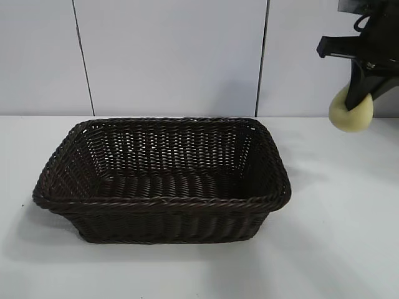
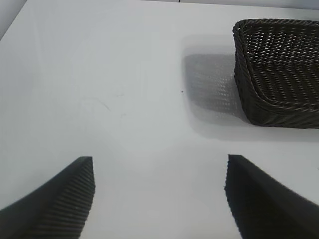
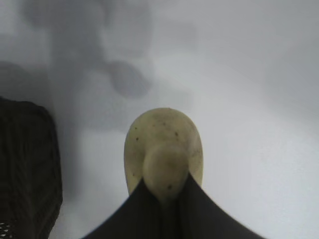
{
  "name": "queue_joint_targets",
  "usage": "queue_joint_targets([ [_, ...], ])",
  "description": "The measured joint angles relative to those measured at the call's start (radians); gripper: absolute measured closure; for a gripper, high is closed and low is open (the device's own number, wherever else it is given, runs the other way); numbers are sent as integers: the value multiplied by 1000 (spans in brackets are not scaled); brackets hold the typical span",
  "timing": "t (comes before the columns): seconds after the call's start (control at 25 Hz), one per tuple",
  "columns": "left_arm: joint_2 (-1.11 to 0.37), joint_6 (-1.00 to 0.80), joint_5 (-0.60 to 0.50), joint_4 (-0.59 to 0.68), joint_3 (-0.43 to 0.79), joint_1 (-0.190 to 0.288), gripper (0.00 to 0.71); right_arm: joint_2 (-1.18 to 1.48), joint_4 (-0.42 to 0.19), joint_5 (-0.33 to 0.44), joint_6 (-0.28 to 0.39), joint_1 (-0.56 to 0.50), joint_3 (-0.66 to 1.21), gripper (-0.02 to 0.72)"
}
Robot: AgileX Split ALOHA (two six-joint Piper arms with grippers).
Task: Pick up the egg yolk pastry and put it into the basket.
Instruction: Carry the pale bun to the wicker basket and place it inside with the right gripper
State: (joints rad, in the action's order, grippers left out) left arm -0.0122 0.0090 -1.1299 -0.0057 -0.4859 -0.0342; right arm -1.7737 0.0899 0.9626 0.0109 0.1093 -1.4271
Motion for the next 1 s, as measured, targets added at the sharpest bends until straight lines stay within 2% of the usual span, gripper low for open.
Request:
queue_joint_targets([
  [0.4, 0, -1, 0, 0, 0, 0, 175, 0, 6, -23, 27, 262, -6, 680],
  [0.64, 0, -1, 0, 6, 0, 0, 175, 0, 8, -92, 52, 412, -6, 680],
  [0.84, 0, -1, 0, 0, 0, 0, 175, -8, 11, -161, 79, 478, -6, 680],
  [1.0, 0, -1, 0, 0, 0, 0, 175, -56, 29, -215, 86, 488, -6, 680],
])
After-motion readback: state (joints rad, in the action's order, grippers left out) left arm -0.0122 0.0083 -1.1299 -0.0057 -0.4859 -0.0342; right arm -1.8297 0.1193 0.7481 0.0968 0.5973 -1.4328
